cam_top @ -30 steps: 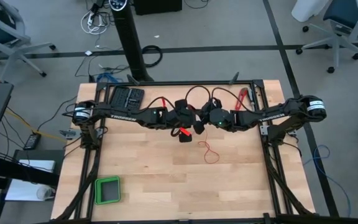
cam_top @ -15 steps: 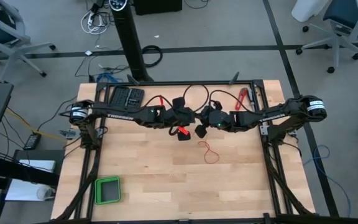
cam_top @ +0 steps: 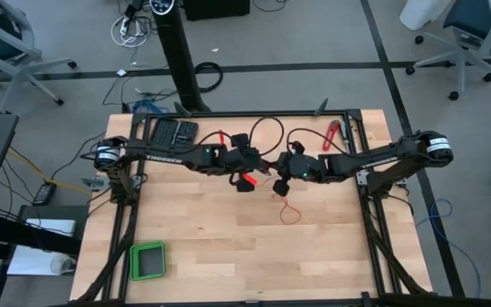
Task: Coil cords
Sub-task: Coil the red wire onto the black spool
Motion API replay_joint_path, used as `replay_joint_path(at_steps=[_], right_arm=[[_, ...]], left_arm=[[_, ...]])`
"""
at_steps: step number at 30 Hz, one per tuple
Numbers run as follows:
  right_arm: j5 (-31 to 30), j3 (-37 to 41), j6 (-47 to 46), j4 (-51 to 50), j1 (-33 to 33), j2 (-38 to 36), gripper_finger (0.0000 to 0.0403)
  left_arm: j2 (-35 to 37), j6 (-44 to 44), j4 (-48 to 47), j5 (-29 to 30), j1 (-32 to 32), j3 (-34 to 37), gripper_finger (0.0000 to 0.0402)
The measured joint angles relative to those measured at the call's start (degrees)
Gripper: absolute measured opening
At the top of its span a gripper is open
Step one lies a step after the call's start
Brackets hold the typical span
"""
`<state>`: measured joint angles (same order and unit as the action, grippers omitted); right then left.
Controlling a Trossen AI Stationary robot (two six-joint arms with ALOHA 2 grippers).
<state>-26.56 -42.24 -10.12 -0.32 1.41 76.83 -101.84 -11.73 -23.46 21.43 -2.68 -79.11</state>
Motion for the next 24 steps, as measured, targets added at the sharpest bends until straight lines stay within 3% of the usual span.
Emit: replay_joint_path(at_steps=[6,18,24], right_arm=[[0.8,0.0,0.3,-5.7,0.0,-5.9,0.0001],[2.3,0.0,-0.3,-13.2,0.0,-12.5,0.0001],[2.8,0.0,-0.2,-13.7,0.0,-12.8,0.0001]], left_arm=[[0.0,0.9,0.5,-4.1,0.1,0.0,0.0022],[0.0,3.4,-1.6,-5.5,0.1,0.0,0.0152],[0.0,3.4,-1.7,-5.0,0.1,1.3,0.0166]])
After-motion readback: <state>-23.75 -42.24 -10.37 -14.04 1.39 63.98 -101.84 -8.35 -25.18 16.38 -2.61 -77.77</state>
